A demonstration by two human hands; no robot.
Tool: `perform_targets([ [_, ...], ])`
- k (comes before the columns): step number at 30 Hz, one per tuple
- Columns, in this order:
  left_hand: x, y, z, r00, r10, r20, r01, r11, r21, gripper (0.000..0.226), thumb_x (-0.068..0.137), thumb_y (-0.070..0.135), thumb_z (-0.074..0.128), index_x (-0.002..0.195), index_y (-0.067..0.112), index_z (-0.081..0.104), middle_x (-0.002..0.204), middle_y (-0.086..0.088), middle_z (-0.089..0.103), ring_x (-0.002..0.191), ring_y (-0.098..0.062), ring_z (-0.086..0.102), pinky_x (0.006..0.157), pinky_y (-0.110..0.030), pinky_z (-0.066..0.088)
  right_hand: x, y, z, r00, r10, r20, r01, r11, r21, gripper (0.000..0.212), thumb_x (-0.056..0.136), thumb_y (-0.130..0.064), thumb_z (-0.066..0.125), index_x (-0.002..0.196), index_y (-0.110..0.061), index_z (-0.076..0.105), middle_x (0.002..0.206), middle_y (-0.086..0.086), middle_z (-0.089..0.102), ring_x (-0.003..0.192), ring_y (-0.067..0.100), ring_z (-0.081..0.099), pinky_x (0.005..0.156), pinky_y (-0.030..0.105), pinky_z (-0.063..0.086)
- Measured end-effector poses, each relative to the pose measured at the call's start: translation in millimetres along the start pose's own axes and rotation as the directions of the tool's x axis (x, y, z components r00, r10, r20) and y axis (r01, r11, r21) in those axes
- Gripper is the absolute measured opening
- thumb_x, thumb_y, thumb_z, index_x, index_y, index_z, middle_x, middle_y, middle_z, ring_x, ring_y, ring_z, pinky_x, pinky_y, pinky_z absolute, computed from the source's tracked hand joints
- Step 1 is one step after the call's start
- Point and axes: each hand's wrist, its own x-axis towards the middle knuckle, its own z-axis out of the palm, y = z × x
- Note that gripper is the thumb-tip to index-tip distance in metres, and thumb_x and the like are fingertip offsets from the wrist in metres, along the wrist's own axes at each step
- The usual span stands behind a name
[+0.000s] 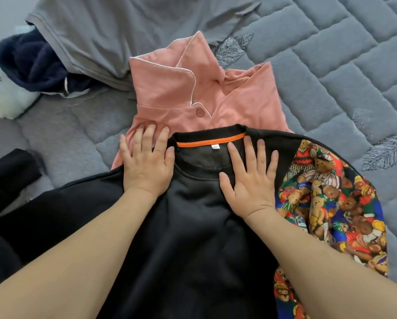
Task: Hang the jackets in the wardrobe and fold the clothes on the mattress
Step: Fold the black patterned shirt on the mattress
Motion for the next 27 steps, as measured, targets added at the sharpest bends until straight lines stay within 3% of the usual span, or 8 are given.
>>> perform_targets([
  [4,-1.4,1.3,-2.5,1.000,0.002,0.011,-0.002,0.999,0.038,0.053,0.102,0.043,0.024,0.151,0.025,0.033,0.156,-0.008,0.029,0.144,-0.030,0.024,0.118,-0.064,0.007,-5.8,2.7,-28.7,0.996,-0.035,0.081,0.015,0.973,0.231,0.060,0.100,-0.049,0.033,0.154,-0.025,0.026,0.165,0.004,0.009,0.152,0.024,-0.001,0.121,0.048,-0.009],
  [6,-0.4,4.3,-11.1,0.998,-0.018,0.059,0.012,0.994,0.107,0.053,0.104,0.042,0.022,0.153,0.024,0.029,0.158,-0.008,0.026,0.145,-0.031,0.021,0.117,-0.065,0.004,-25.9,19.1,-57.4,0.999,-0.008,0.031,-0.013,0.772,0.635,0.045,0.101,-0.033,0.040,0.142,-0.017,0.049,0.158,0.000,0.028,0.148,0.011,0.019,0.122,0.029,0.004],
  [8,-1.9,14.3,-23.8,0.988,-0.092,0.128,0.062,0.974,0.220,0.055,0.104,0.040,0.017,0.156,0.022,0.022,0.162,-0.009,0.020,0.148,-0.035,0.014,0.118,-0.064,0.000,-68.6,51.4,-85.0,0.977,0.152,-0.151,0.022,0.627,0.778,0.033,0.096,-0.019,0.045,0.123,-0.012,0.062,0.139,-0.009,0.046,0.134,0.003,0.039,0.115,0.020,0.024],
  [11,-21.8,61.6,-52.0,0.970,-0.188,0.155,0.162,0.972,0.170,0.060,0.098,0.023,0.028,0.157,0.018,0.016,0.165,-0.014,0.008,0.150,-0.037,0.003,0.118,-0.063,-0.004,-157.1,126.2,-96.9,0.865,0.484,-0.131,-0.269,0.667,0.694,0.041,0.084,-0.014,0.046,0.123,-0.013,0.059,0.125,-0.006,0.053,0.123,0.014,0.050,0.107,0.037,0.038],
  [14,-76.4,147.3,-83.9,0.992,0.124,0.019,-0.121,0.987,-0.101,0.061,0.088,0.033,0.042,0.145,0.012,0.040,0.146,-0.018,0.041,0.132,-0.040,0.040,0.112,-0.062,0.024,-243.3,194.5,-86.5,0.693,0.613,0.378,-0.714,0.657,0.243,0.065,0.084,-0.026,0.063,0.144,-0.013,0.040,0.149,0.009,0.039,0.136,0.030,0.036,0.111,0.044,0.030],
  [18,-164.7,254.1,-87.2,0.910,0.385,0.152,-0.380,0.923,-0.062,0.059,0.089,0.066,0.035,0.115,0.017,0.054,0.111,-0.005,0.058,0.105,-0.031,0.055,0.085,-0.047,0.045,-288.8,217.5,-80.9,0.690,0.421,0.589,-0.609,0.777,0.160,0.044,0.079,-0.034,0.073,0.118,-0.016,0.062,0.139,0.005,0.037,0.131,0.030,0.034,0.109,0.032,0.028],
  [22,-178.2,290.6,-82.9,0.913,0.279,0.296,-0.306,0.951,0.049,0.015,0.097,0.023,0.041,0.105,0.014,0.050,0.109,-0.009,0.061,0.101,-0.033,0.058,0.077,-0.041,0.042,-297.2,251.5,-104.3,0.629,0.252,0.736,-0.653,0.684,0.324,0.008,0.081,-0.008,0.062,0.086,-0.014,0.065,0.094,0.009,0.066,0.097,0.028,0.063,0.079,0.034,0.048],
  [27,-211.2,360.2,-102.4,0.927,0.375,0.012,-0.353,0.882,-0.311,0.017,0.100,0.017,0.042,0.085,0.012,0.048,0.077,-0.010,0.061,0.071,-0.037,0.061,0.062,-0.043,0.047,-316.1,417.9,-176.0,0.535,0.612,0.582,-0.623,0.751,-0.218,0.027,0.092,-0.010,0.051,0.114,0.002,0.059,0.126,0.028,0.060,0.116,0.038,0.059,0.088,0.037,0.047],
])
